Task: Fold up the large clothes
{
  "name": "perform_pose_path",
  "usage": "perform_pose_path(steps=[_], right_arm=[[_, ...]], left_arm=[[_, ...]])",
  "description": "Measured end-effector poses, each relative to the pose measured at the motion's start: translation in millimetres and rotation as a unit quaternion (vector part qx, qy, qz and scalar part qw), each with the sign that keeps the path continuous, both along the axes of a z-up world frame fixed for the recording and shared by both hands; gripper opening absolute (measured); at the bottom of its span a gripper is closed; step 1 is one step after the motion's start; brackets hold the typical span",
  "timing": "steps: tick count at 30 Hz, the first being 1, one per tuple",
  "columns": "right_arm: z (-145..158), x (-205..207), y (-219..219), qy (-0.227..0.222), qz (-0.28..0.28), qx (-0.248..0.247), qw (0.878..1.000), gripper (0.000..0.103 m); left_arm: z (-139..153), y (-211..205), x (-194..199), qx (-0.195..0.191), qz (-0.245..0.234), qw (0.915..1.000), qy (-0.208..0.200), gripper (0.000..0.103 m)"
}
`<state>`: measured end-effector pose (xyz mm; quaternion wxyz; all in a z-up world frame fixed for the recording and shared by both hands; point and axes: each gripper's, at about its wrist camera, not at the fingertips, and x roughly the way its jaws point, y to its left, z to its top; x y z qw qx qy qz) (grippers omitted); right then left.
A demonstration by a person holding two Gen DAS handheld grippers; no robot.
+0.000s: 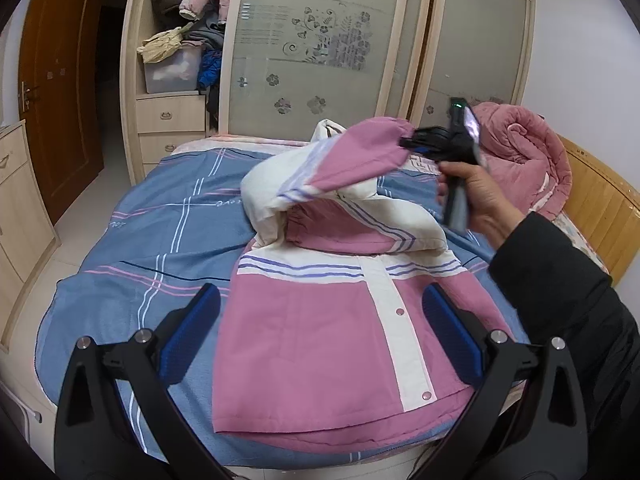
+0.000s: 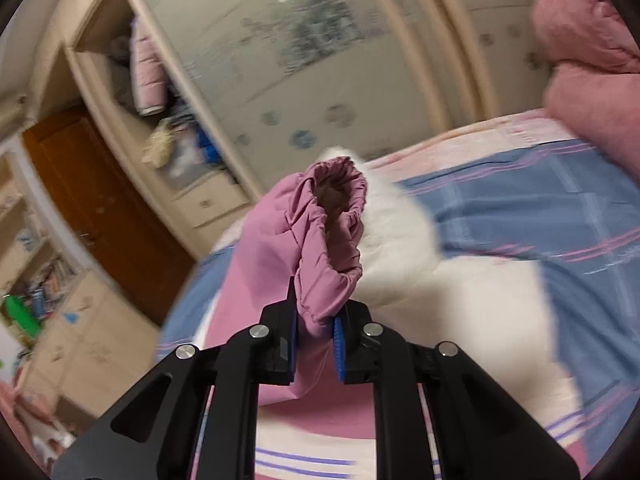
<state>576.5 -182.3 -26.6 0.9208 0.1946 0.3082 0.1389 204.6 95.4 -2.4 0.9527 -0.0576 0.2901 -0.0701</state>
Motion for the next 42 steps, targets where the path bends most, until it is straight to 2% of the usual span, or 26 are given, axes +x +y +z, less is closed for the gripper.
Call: perform_pose_path(steps=[4,8,10,12,14,16,19,22,25,28,30,33,36,42], right_arm=[[-42.1,6.8,-54.4,0.035,-0.07,-0.044,0.996,0.014],[-112.2,18.5,-73.0,0.097,-0.091,-0.075,0.988,0.018],[-145.0,21.3,-77.8,0.122,-0.111,-0.104,0.981,0.03],[-155.9,12.7,-86.3,0.123,-0.142,-0.105,0.976,0.068],[-149.9,-6.6,-97.9,0.099,-0.175,-0.093,0.975,0.086],[-130.6,-26.9,-100.8,0.077,-0.188,-0.089,0.975,0.088],[-88.2,-82.2,-89.0,0.04,-0.153,-0.088,0.983,0.089],[-46.9,-160.5,-74.7,-0.003,-0.127,-0.13,0.983,0.102],[-16.9,-236.7,-63.2,-0.029,-0.124,-0.167,0.978,0.102],[-4.5,-291.6,-51.7,-0.015,-0.098,-0.186,0.977,0.102],[0.0,-319.4,-45.1,-0.02,-0.075,-0.178,0.981,0.102],[-0.9,-340.3,-38.2,-0.028,-0.056,-0.169,0.984,0.102],[0.8,-343.0,-25.7,-0.029,-0.052,-0.179,0.982,0.102],[0.4,-344.8,-25.4,-0.026,-0.047,-0.167,0.984,0.102]], left_arm=[[-3.4,-3.6,2.4,0.002,-0.005,1.0,0.005,0.101],[-7.2,-10.0,7.4,0.008,-0.009,0.9999,0.01,0.101],[-9.0,-12.2,10.1,0.011,-0.008,0.9998,0.014,0.101],[-11.0,-14.2,12.9,0.013,-0.003,0.9998,0.016,0.101],[-12.7,-17.4,14.6,0.019,-0.001,0.9997,0.018,0.101],[-14.0,-21.8,16.2,0.027,0.003,0.9995,0.016,0.101],[-15.4,-33.7,17.1,0.059,0.015,0.9982,0.002,0.101],[-13.9,-45.8,17.4,0.098,0.028,0.9947,-0.016,0.101],[-12.3,-53.9,21.5,0.128,0.05,0.9905,-0.008,0.101],[-8.3,-51.4,21.3,0.12,0.069,0.9903,-0.002,0.101],[-4.1,-46.0,17.7,0.091,0.062,0.9939,-0.006,0.101],[0.4,-43.7,12.3,0.071,0.07,0.9948,-0.02,0.101],[2.5,-51.0,9.5,0.081,0.092,0.9919,-0.033,0.101],[1.5,-70.0,8.2,0.089,0.083,0.9919,-0.036,0.101]])
